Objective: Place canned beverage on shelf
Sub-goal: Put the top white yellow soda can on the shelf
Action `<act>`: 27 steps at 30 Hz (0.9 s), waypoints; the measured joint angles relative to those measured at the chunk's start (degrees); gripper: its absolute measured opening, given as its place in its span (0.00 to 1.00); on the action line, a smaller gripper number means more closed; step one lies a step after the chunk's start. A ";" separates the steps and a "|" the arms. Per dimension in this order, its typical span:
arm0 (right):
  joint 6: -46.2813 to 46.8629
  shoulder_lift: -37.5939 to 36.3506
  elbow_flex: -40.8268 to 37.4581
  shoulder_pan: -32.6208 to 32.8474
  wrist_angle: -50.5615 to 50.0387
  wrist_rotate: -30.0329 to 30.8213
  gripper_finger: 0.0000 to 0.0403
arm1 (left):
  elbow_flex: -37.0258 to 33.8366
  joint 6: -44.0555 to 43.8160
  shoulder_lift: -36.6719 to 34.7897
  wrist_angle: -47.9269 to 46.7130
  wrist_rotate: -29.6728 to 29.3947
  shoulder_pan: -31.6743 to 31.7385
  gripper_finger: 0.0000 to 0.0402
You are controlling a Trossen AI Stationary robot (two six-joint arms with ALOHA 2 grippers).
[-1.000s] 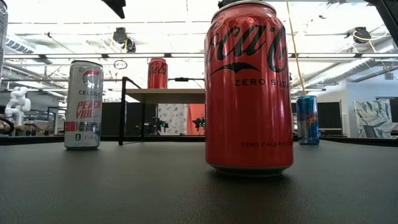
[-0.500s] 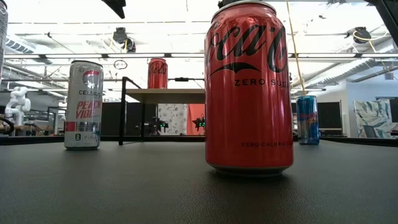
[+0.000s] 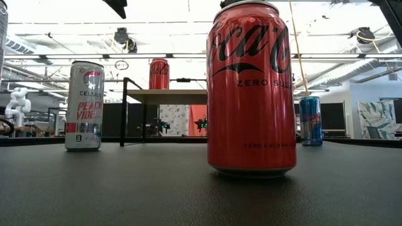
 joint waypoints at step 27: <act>0.00 0.00 0.00 -1.06 0.45 -1.36 0.79 | 0.00 0.00 0.00 0.02 -0.01 0.01 0.93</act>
